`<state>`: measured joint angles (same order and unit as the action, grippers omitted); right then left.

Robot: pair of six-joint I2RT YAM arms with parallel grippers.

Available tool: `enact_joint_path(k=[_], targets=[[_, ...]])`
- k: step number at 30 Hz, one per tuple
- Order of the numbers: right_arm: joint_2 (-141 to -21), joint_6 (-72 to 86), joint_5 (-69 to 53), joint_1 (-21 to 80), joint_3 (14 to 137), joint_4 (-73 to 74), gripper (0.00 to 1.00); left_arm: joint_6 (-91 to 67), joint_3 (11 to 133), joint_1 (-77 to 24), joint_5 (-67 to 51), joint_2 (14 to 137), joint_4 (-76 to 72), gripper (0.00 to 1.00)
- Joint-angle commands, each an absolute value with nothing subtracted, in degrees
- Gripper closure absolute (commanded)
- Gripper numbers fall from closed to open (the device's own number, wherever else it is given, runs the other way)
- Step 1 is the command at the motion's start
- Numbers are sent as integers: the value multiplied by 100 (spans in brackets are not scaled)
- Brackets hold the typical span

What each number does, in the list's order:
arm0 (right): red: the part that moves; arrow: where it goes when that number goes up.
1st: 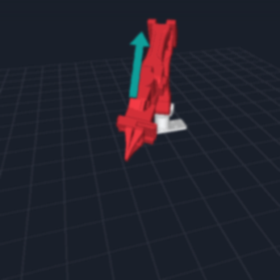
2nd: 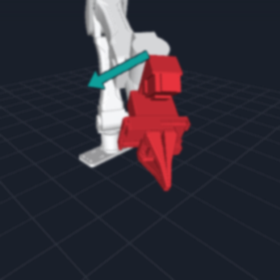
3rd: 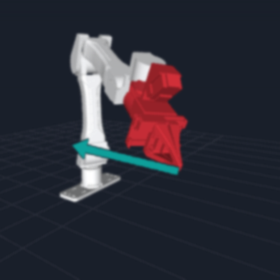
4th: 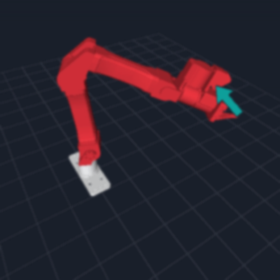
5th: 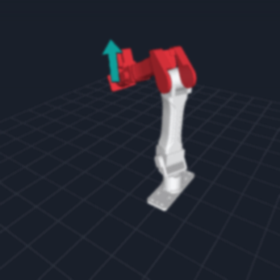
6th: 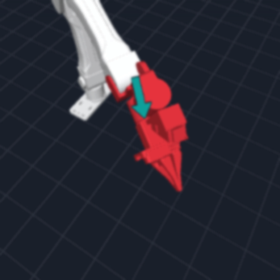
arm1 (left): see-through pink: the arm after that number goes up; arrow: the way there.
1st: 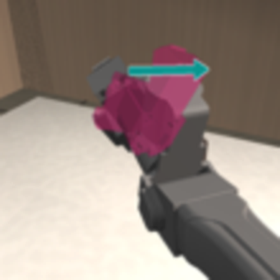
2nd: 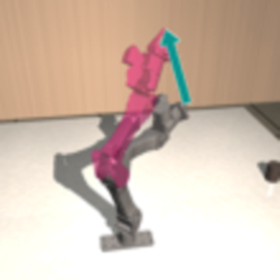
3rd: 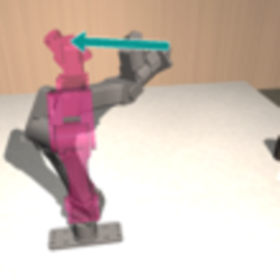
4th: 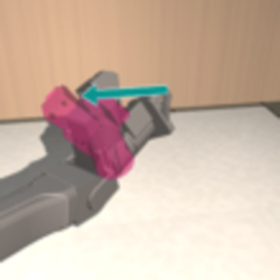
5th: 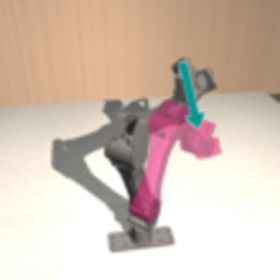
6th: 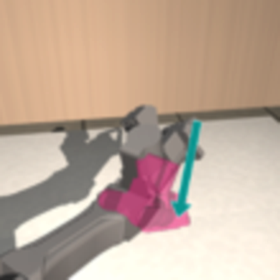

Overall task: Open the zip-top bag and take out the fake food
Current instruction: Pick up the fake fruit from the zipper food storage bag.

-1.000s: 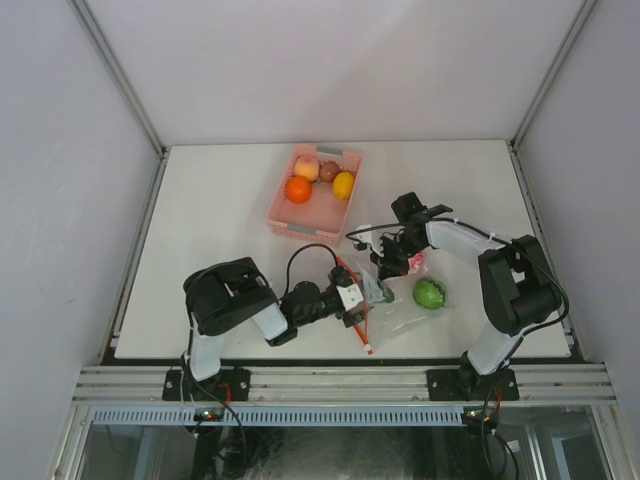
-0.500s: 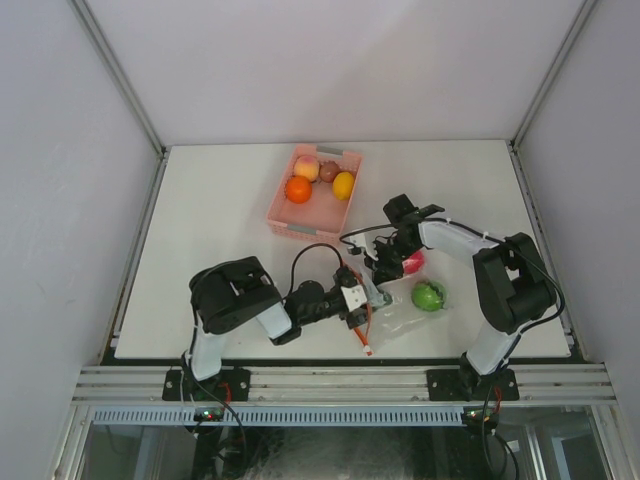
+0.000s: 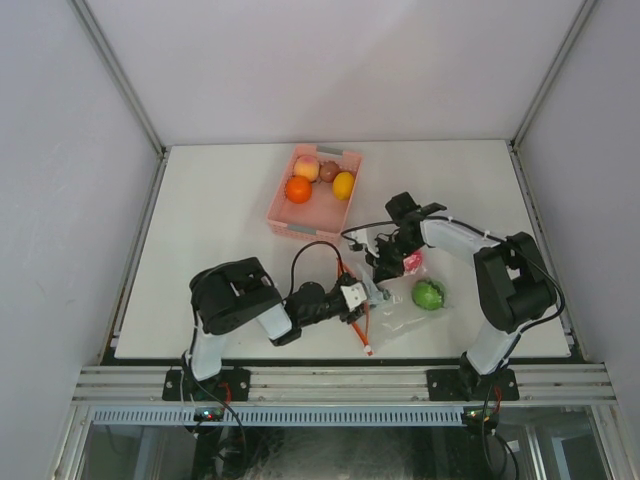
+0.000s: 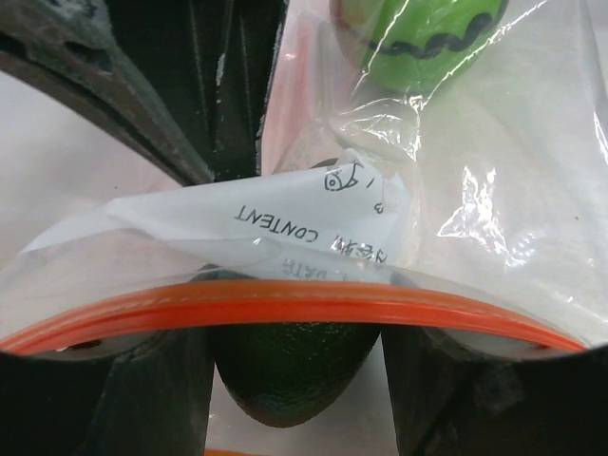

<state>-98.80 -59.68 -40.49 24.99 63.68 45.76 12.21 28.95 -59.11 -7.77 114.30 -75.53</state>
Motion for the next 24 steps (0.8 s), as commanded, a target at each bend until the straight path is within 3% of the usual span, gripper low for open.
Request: enact_joint_path(k=[1, 6, 16, 24], targets=[[-9798, -5749, -3997, 2335, 6517, 4521, 95, 1093, 2748, -5889, -554, 11080, -7819, 64], [-9738, -5583, -3519, 2203, 6419, 4274, 94, 949, 2398, -5889, -463, 10753, -7820, 71], [-9665, -5486, -3307, 1998, 6389, 4166, 94, 293, 1777, -5830, -671, 9903, -7631, 75], [-9418, -5506, -3420, 1911, 6383, 4217, 93, -753, 2003, -5328, -1768, 8943, -5255, 82]])
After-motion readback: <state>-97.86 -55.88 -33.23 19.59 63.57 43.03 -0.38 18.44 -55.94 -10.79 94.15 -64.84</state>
